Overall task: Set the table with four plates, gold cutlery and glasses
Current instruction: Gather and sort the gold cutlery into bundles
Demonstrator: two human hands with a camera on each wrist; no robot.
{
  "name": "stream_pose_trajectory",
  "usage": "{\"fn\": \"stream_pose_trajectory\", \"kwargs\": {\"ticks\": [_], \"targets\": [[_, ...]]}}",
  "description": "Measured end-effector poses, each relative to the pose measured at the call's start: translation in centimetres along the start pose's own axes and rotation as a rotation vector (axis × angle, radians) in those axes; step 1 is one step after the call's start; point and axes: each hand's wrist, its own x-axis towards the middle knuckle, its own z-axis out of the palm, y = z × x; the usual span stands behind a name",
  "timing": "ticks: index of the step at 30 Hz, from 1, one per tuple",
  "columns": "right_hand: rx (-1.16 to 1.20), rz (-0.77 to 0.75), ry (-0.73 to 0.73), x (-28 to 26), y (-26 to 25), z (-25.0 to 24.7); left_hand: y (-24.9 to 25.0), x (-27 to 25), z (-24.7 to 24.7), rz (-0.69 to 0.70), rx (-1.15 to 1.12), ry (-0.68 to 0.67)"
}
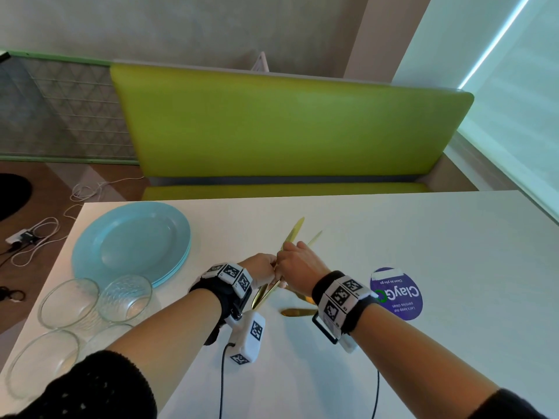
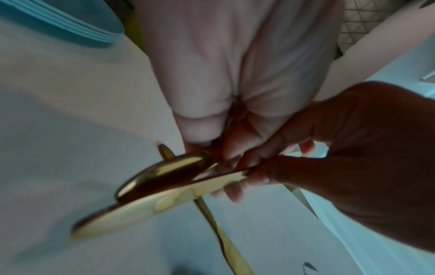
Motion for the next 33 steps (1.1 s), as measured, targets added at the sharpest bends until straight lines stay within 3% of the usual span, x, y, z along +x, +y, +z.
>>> {"fn": "stream_pose_trajectory", "kwargs": {"ticks": [6, 17, 22, 26, 30, 33], "targets": [[0.041, 0.045, 0.005, 0.7, -0.4, -0.3, 0.0, -0.6, -0.2, 0.036, -0.14, -0.134], [0.018, 0.017, -0.005, 1.0, 0.2, 0.5, -1.0, 0.0, 0.7, 0.03, -0.292, -0.124], [-0.01, 0.076, 0.094, 1.4, 0.6, 1.3, -1.0, 0.5, 0.9, 0.01, -0.378, -0.098], [0.164, 0.186, 0.237, 1.3, 1.2, 1.1, -1.3, 1.3, 1.3, -0.056, -0.474, 0.01], [0.366, 0.407, -0.093, 0.1, 2.1, 2.2, -1.9, 1.8, 1.1, -0.126, -0.556, 0.145], [0.44, 0.5, -0.217, -0.6, 1.6, 3.7, -2.5, 1.9, 0.7, -0.154, -0.582, 0.181]]}}
